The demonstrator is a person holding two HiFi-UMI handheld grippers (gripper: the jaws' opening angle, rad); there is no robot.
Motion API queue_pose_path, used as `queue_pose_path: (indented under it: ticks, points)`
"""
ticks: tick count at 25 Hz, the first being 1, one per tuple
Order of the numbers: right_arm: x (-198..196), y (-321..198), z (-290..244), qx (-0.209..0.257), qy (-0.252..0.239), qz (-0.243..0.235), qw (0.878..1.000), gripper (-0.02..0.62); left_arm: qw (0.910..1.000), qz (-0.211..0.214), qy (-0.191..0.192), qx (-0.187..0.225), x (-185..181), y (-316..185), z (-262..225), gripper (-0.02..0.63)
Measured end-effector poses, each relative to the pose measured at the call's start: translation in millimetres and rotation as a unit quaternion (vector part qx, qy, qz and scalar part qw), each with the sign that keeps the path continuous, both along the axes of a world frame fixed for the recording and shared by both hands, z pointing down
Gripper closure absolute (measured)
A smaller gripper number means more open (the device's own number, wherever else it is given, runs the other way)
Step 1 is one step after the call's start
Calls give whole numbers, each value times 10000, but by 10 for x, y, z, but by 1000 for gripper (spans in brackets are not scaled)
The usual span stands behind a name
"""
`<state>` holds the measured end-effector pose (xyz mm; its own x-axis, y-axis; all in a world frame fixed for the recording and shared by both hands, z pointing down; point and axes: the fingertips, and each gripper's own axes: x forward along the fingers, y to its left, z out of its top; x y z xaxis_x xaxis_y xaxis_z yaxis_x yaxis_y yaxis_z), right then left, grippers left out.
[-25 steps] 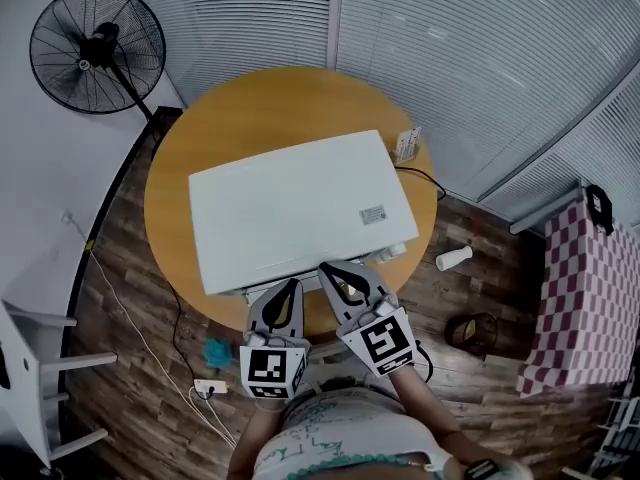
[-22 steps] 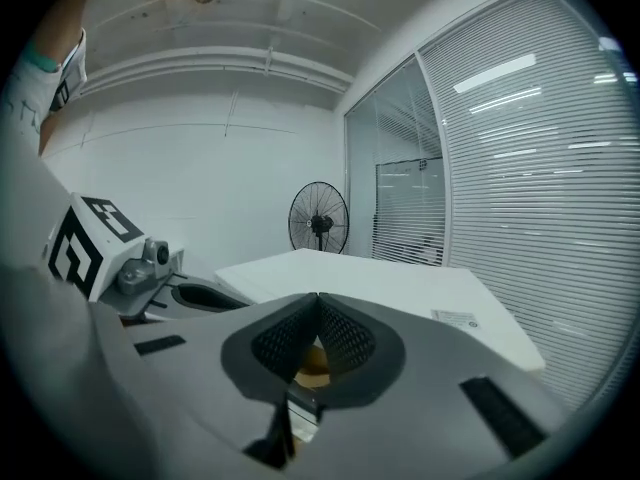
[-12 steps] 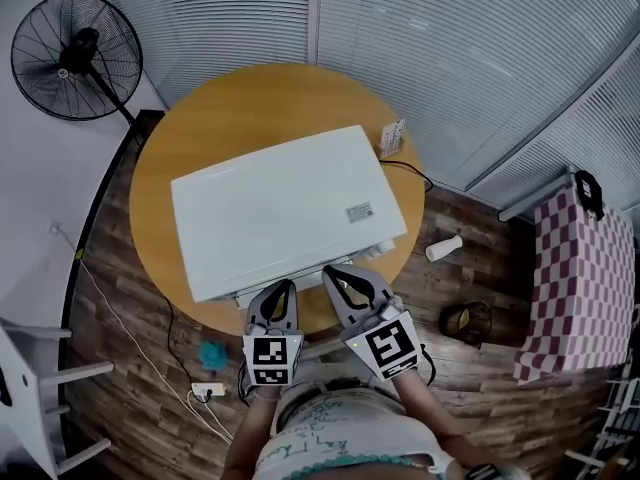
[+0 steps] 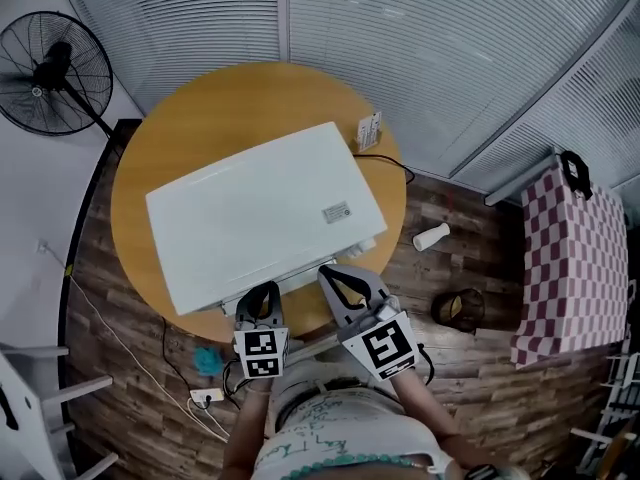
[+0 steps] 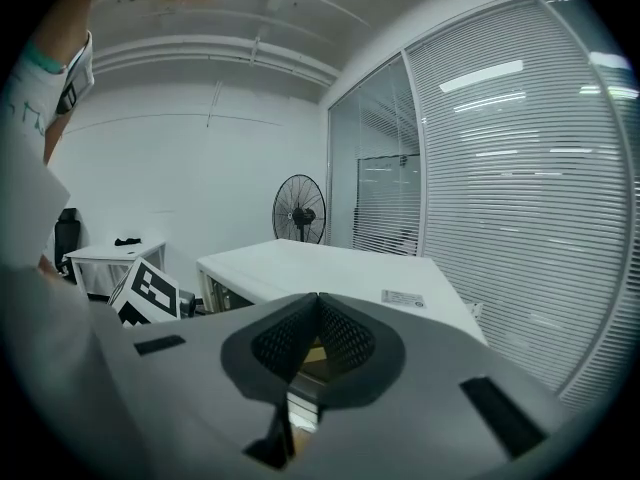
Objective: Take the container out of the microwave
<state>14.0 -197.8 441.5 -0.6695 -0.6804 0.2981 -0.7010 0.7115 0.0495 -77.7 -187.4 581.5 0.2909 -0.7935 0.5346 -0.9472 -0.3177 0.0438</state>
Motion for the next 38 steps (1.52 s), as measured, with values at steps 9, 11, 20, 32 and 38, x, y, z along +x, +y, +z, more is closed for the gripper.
queue_pose_path:
  ticks: [9, 11, 20, 32, 38]
  points:
    - [224, -34, 19, -34, 45, 231, 9997, 601, 9942, 195, -1045, 164, 9, -176, 63, 485]
    - [256, -36, 32, -36, 71, 241, 9997, 601, 9898, 325, -1370, 195, 28, -228, 89, 463]
    - [418, -92, 37, 2, 60, 404, 9992, 601, 9538, 824, -2889, 73, 69, -445, 285, 463]
    - [607, -165, 60, -72, 66, 605, 9981, 601, 9399, 1141, -3215, -163, 110, -505, 420, 535]
    - [579, -176, 73, -79, 84, 499, 9987, 601, 9441, 1176, -3071, -233, 143, -466, 405, 563]
